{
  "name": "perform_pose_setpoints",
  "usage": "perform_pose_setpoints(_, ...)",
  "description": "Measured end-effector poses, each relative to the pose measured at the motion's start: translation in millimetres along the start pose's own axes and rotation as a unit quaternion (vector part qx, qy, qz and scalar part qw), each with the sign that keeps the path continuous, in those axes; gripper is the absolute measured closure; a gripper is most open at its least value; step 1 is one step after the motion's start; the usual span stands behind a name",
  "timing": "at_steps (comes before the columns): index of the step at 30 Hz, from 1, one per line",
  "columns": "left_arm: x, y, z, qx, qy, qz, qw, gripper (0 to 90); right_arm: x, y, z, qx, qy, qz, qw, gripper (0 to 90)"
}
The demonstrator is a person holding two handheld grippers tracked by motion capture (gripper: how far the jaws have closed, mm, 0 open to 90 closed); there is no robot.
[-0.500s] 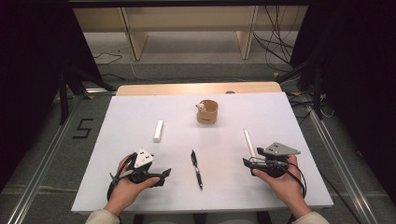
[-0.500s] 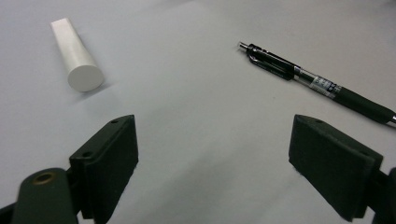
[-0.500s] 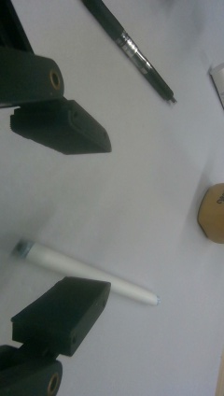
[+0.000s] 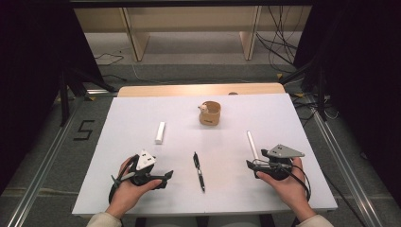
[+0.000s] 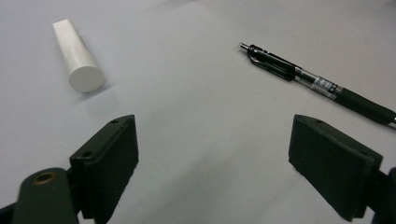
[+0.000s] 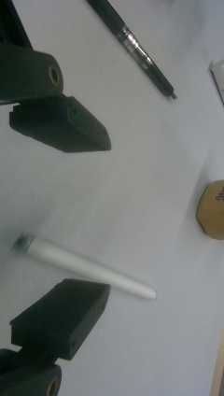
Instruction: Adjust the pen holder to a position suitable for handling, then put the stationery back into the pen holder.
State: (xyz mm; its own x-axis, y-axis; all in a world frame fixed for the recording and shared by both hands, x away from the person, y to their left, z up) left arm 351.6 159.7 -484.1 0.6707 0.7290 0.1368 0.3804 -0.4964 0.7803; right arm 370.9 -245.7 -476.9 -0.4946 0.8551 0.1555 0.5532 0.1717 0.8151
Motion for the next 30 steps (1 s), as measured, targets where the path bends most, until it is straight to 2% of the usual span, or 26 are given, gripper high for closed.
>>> perform_pose_setpoints(10, 0.7, 0.0, 0.1, -0.002, 0.002, -0.005, 1.0, 15.8, -0.4, -0.3, -0.3, -0.001, -0.005, 0.0, 1.0, 27.2)
perform_pose_setpoints(18, 0.9, 0.5, 2.1, -0.004, 0.001, -0.007, 1.0, 16.0, -3.6, 4.1, 2.9, 0.012, -0.037, 0.025, 0.9989, 44.2)
perform_pose_setpoints(20, 0.3, 0.5, 2.3, -0.004, 0.0, -0.008, 1.0, 16.1, -4.2, 5.1, 3.7, 0.012, -0.042, 0.027, 0.9987, 45.0)
perform_pose_setpoints(23, -0.4, 0.8, 2.1, -0.003, -0.001, -0.009, 1.0, 16.4, -7.5, 9.4, 7.7, 0.014, -0.053, 0.035, 0.9979, 51.1)
perform_pose_setpoints(30, -3.0, 2.0, 3.0, -0.002, 0.003, -0.009, 1.0, 16.7, -17.0, 14.8, 13.8, 0.026, -0.067, 0.077, 0.9945, 57.7)
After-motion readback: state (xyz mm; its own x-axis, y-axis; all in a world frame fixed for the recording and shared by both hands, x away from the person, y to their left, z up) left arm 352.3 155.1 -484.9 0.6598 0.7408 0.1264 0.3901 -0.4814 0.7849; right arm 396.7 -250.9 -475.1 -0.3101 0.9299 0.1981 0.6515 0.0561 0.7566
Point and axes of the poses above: each handheld gripper's, and its own axes: z roughly forward along the jaws, y roughly out of its top, x roughly to its left, the point moved 2 cm from there along z, roughly forward along the jaws, and after that the axes turned 10 degrees about z, right-handed, at the moved point
